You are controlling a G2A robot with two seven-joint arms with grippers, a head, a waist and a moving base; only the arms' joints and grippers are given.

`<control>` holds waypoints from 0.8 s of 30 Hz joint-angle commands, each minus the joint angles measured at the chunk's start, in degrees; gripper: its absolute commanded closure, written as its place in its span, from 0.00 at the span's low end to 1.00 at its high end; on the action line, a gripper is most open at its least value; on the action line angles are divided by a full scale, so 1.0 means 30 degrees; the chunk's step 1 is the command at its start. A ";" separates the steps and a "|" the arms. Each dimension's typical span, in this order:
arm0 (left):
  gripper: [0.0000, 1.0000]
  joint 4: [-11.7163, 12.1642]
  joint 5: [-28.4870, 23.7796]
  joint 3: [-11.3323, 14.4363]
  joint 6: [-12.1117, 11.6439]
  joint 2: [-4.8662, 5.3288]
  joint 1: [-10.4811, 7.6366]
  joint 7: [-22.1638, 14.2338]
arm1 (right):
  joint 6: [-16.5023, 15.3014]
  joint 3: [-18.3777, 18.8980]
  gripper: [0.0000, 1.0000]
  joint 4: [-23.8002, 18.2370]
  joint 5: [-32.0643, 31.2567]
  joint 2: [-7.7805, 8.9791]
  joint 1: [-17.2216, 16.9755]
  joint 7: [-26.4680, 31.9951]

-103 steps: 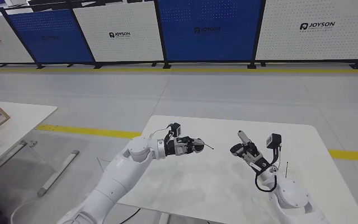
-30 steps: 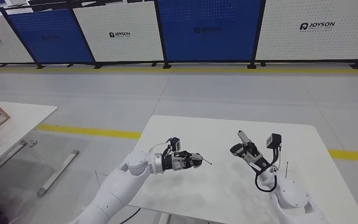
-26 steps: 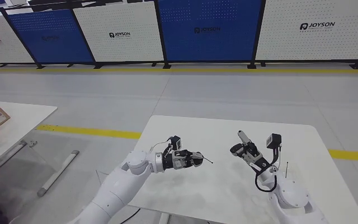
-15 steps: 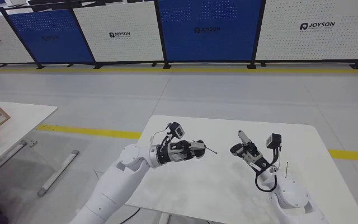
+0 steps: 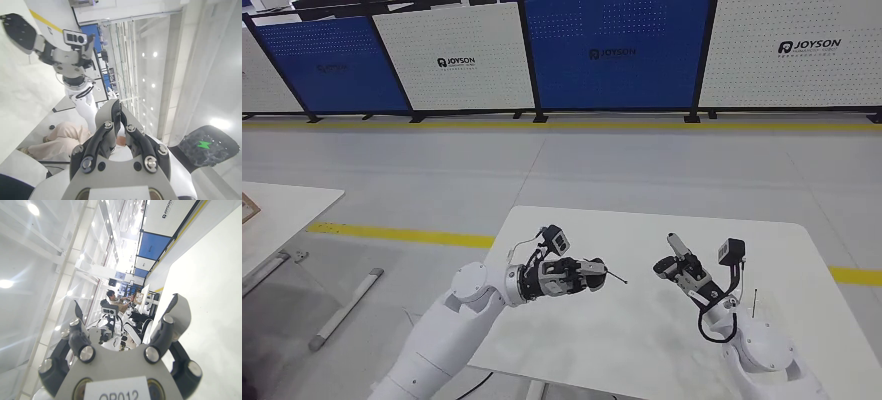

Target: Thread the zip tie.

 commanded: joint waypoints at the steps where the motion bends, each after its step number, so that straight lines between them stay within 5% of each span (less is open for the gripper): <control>1: 1.00 0.0855 0.0105 0.0492 0.0055 -0.0077 -0.0175 -0.0017 | 0.0000 0.0000 0.00 0.0000 0.0000 0.0000 0.0000 0.0000; 10: 1.00 0.4215 0.0072 0.2096 -0.0371 -0.0448 -0.1203 -0.0585 | 0.0000 0.0000 0.00 0.0000 0.0000 0.0000 0.0000 0.0000; 19: 1.00 0.4355 0.0013 0.2160 -0.0399 -0.0468 -0.1257 -0.0677 | 0.0000 0.0000 0.00 0.0000 0.0000 0.0000 0.0000 0.0000; 24: 1.00 0.4355 0.0013 0.2160 -0.0399 -0.0468 -0.1257 -0.0677 | 0.0806 0.0783 0.00 -0.1097 -0.2010 0.0259 -0.0245 0.0191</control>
